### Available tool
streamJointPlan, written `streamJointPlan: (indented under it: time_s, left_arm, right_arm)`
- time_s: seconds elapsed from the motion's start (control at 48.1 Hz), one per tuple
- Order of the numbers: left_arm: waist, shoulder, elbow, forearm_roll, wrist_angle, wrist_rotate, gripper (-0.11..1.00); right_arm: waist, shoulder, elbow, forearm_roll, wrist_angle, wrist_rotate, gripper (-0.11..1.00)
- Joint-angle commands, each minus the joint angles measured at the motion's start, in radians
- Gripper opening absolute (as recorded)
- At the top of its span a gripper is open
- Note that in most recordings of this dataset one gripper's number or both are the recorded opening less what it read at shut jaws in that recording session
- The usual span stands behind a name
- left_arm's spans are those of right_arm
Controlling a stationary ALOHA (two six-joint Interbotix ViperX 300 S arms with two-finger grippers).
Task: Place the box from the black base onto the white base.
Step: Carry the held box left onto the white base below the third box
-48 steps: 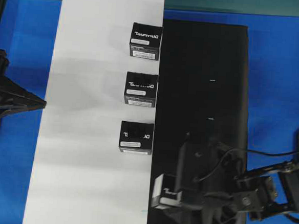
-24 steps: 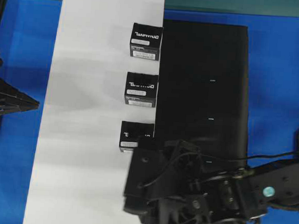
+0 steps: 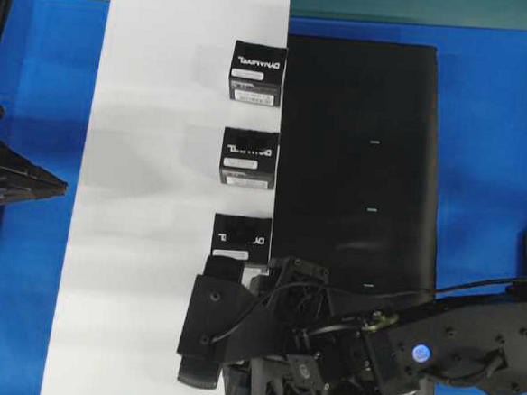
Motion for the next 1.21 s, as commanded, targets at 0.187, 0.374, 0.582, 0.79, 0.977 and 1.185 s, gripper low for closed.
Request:
streamJointPlan:
  time_s: [0.187, 0.374, 0.582, 0.79, 0.977, 1.185]
  left_arm:
    - [-0.011, -0.012, -0.034, 0.003, 0.015, -0.003, -0.03]
    - [-0.012, -0.015, -0.035, 0.003, 0.015, -0.002, -0.03]
    - [-0.012, -0.015, -0.034, 0.003, 0.015, -0.002, -0.03]
    - [-0.011, -0.015, -0.034, 0.003, 0.017, -0.003, -0.03]
    - [-0.012, -0.015, -0.032, 0.003, 0.017, -0.002, -0.03]
    - [-0.011, -0.014, -0.032, 0.003, 0.015, -0.002, -0.03]
  right_arm:
    - [-0.005, 0.021, -0.011, -0.002, 0.003, -0.003, 0.65]
    - [-0.003, 0.028, -0.003, -0.002, -0.009, -0.017, 0.65]
    - [-0.003, 0.032, 0.003, 0.003, -0.012, -0.074, 0.65]
    - [-0.003, 0.032, 0.006, 0.003, -0.037, -0.075, 0.69]
    - [-0.003, 0.032, 0.006, 0.003, -0.052, -0.078, 0.74]
    - [-0.008, 0.032, 0.006, -0.003, -0.063, -0.080, 0.86]
